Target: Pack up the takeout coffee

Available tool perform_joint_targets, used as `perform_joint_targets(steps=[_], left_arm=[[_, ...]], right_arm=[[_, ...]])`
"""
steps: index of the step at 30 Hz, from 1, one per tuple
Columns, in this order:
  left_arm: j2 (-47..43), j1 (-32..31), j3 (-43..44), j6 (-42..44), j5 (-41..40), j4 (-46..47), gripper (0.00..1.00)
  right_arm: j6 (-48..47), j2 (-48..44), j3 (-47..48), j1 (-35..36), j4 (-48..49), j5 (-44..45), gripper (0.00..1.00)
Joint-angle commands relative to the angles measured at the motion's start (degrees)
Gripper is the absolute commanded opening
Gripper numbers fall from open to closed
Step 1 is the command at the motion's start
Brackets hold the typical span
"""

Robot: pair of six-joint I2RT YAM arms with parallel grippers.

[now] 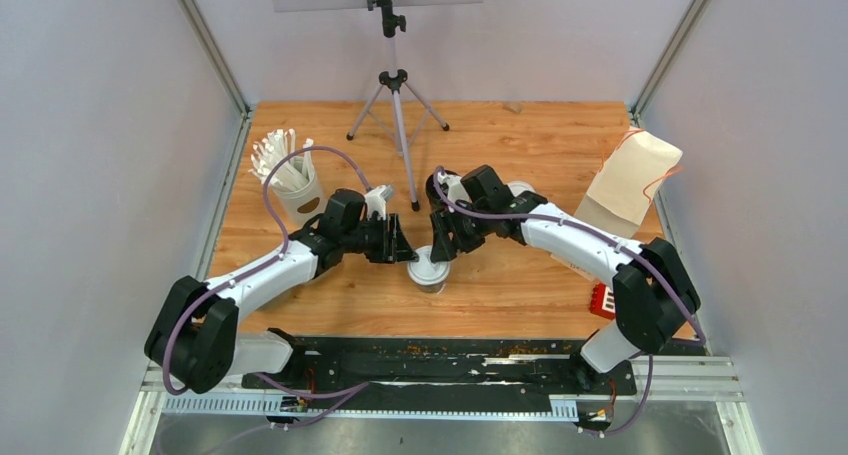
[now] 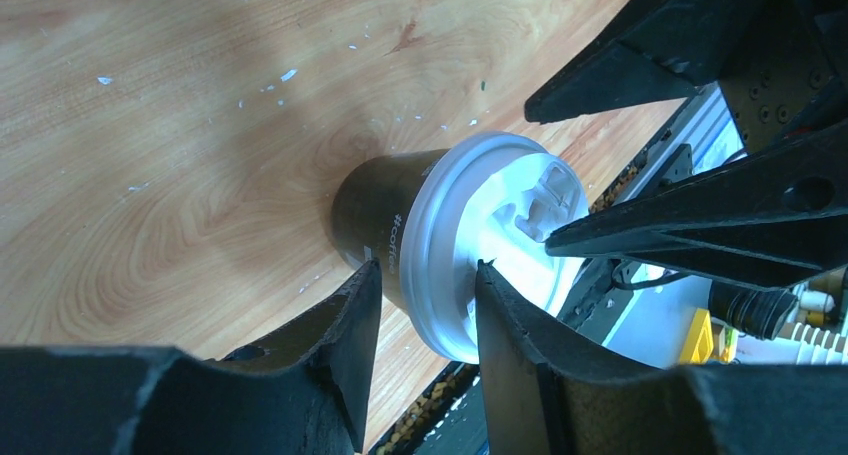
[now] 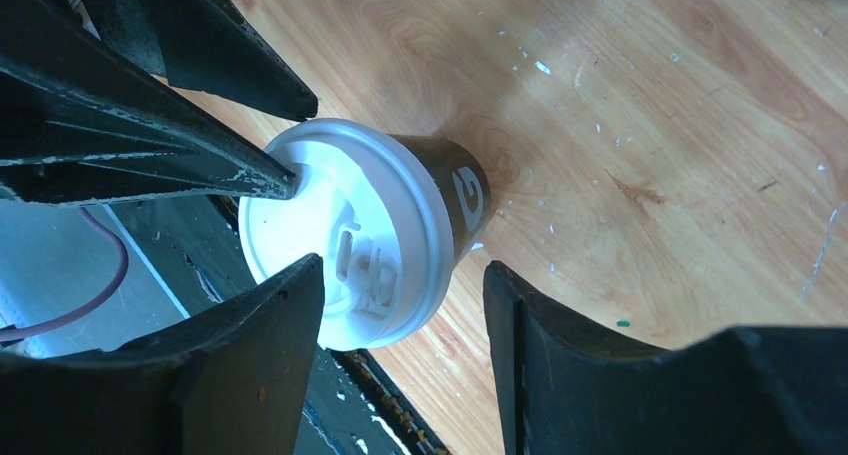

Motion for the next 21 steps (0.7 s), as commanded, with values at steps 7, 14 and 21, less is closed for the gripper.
perform_joint_targets(steps=[7, 14, 21], left_arm=[[-1.8, -1.5, -1.0, -0.5, -3.8, -1.0, 0.44], [-0.9, -3.1, 0.1, -1.4, -4.9, -1.0, 0.44], [0.6, -3.5, 1.1, -1.1, -6.0, -2.1, 0.43]], right_arm=[[2.7, -4.4, 5.8, -0.1, -6.2, 2.7, 0.50], [2.1, -2.5, 9.0, 0.8, -9.1, 4.8, 0.49], [-0.9, 1.5, 10.2, 2.1, -12.2, 9.4, 0.47]])
